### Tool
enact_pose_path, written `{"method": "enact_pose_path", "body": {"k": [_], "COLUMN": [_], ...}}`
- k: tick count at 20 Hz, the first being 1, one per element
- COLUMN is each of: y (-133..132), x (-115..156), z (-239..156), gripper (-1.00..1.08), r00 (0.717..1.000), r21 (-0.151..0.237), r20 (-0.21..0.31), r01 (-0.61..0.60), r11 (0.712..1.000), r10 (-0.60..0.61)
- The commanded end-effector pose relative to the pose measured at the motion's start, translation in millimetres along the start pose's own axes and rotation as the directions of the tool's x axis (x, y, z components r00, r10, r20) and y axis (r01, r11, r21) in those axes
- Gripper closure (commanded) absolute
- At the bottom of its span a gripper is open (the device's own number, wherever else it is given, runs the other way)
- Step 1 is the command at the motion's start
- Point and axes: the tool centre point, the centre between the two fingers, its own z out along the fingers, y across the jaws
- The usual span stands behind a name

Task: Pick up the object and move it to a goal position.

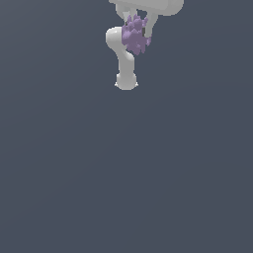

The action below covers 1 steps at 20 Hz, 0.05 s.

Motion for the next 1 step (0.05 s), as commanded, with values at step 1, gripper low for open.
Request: {"method": "enact_pose_path", "body": {"k": [1], "y": [-0.2], "x": [0.3], "z": [-0.8], "gripper": [1.08], "r00": [1.000], "r21": [-0.001], "r20": [0.000], "r01": [0.000], "r11": [1.000], "r10": [0.000]}}
